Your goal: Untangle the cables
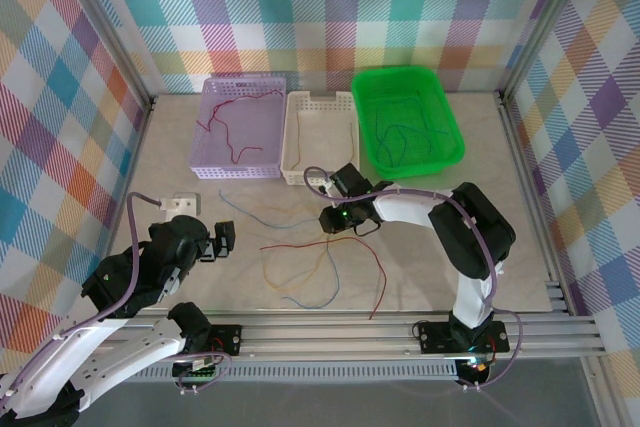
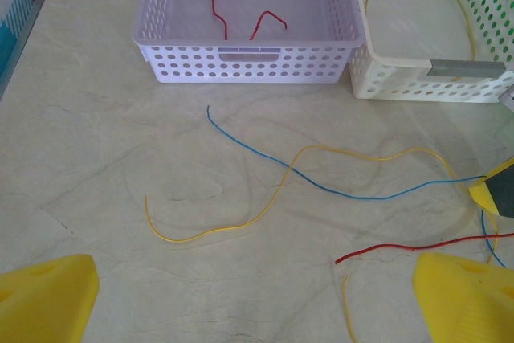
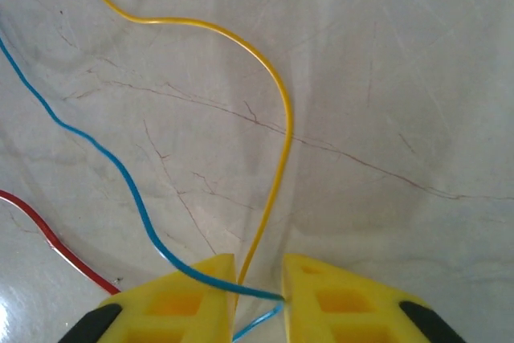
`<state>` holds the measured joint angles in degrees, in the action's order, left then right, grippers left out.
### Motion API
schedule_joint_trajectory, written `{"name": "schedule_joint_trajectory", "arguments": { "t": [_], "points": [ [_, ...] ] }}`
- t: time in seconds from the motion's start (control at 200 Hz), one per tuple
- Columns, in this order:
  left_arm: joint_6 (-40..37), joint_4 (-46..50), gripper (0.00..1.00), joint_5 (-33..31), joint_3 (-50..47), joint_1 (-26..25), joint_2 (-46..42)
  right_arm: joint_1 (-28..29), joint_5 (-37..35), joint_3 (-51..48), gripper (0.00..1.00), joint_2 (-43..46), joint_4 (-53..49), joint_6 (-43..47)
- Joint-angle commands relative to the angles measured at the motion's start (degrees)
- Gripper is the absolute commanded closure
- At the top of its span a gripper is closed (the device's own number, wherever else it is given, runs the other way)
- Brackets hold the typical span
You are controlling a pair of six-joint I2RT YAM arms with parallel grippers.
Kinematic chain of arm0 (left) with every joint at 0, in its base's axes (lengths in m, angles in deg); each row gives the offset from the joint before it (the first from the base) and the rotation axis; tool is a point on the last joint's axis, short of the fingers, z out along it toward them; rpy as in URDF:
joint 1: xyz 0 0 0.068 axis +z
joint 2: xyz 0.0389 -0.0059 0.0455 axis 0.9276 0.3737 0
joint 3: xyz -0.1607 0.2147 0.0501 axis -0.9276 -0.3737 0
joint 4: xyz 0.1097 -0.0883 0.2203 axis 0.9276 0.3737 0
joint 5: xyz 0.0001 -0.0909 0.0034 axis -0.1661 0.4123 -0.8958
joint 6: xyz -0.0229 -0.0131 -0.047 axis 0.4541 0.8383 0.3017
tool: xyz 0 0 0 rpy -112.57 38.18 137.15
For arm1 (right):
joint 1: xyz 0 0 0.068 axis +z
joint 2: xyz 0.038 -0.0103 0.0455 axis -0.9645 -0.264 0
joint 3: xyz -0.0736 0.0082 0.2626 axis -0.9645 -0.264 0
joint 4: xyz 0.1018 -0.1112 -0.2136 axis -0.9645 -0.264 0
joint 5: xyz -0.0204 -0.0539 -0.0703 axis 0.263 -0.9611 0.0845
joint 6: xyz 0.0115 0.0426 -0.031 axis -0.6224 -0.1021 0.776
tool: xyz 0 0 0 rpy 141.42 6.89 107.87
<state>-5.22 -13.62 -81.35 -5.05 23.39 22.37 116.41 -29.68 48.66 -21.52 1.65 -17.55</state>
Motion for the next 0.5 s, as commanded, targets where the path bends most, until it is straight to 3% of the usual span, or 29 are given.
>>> {"name": "schedule_joint_trajectory", "arguments": {
  "t": [0.0,0.115,0.495],
  "points": [
    [-0.8,-0.4,0.0,-1.0,-0.6,0.5,-0.2,0.2,-3.0,1.5,0.9,3.4,-1.4,0.9],
    [-0.8,-0.4,0.0,-0.9,-0.7,0.5,-0.2,0.2,-4.8,1.8,1.0,5.2,-2.4,1.6],
    [-0.9,-0.4,0.0,-0.8,-0.6,0.5,0.0,0.2,-9.3,3.9,1.0,20.3,-6.9,4.1]
  ]
}}
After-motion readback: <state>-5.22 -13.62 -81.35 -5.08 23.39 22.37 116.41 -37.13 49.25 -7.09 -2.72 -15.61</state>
